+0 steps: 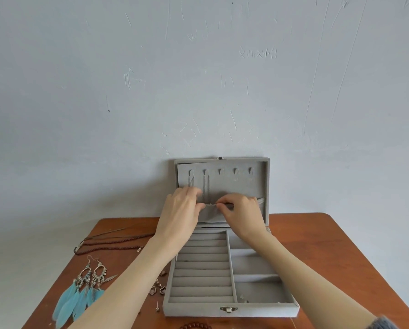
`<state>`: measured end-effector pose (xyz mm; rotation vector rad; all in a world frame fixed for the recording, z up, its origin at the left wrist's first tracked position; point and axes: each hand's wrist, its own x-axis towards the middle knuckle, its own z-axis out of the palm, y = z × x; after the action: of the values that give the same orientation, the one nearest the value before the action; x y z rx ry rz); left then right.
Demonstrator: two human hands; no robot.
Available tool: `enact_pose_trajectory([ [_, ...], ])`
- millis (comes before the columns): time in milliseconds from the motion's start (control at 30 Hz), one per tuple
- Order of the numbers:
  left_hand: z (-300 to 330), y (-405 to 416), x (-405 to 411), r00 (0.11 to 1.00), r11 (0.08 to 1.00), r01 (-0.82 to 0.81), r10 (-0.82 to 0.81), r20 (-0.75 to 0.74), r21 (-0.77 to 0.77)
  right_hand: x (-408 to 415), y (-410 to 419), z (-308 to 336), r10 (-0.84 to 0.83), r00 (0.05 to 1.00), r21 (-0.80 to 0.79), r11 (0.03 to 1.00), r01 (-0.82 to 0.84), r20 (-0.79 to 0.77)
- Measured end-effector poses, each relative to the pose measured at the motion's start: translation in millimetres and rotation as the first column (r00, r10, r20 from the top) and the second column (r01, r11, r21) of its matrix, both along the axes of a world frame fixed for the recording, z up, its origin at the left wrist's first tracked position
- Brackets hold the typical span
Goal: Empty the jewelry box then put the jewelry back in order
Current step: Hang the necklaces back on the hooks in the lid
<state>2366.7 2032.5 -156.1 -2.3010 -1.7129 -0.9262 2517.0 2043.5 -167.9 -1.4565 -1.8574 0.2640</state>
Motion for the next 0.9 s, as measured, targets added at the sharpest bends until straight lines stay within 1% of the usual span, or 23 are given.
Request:
enact_pose_trajectory([
  [100,0,2,-6,0.987,1.000,-0.006,0.005,-0.158,-0.008,-2,1,1,-0.038,0.999,-0.005,0.999,0.038,-0.007],
  [233,2,8,-5,0.974,0.998,-0.065,0.067,-0.216,0.017,-6,5,5,-0.095,0.995,-0.019,0.995,0.095,-0.008],
  [267,1,8,-4,0.971,0.997,-0.075,0.079,-0.226,0.026,-6,5,5,-0.107,0.994,-0.007,0.994,0.107,0.013],
  [333,-1,9,-3,0.974,0.996,-0.081,0.087,-0.207,0.038,-7,5,4,-0.131,0.986,0.051,0.991,0.127,0.099],
  [433,-1,5,-7,0.990,0.997,-0.048,0.054,-0.131,0.054,-6,0,4,-0.148,0.966,0.136,0.983,0.121,0.213],
  [500,1,0,-14,0.991,0.997,-0.003,0.012,-0.130,0.071,-5,-4,6,-0.125,0.961,0.174,0.981,0.083,0.245],
  [600,5,-13,-31,0.983,0.995,0.051,-0.036,-0.181,0.083,-12,-15,11,-0.060,0.967,0.234,0.972,0.000,0.250],
  [667,9,-23,-46,0.972,0.993,0.061,-0.036,-0.233,0.102,-24,-23,16,-0.015,0.964,0.250,0.967,-0.054,0.265],
  [800,13,-37,-84,0.946,0.993,-0.004,0.041,-0.321,0.116,-59,-35,24,0.124,0.952,0.244,0.950,-0.195,0.280],
  [900,9,-39,-117,0.939,0.995,-0.070,0.091,-0.331,0.075,-90,-35,21,0.237,0.925,0.179,0.938,-0.298,0.299],
])
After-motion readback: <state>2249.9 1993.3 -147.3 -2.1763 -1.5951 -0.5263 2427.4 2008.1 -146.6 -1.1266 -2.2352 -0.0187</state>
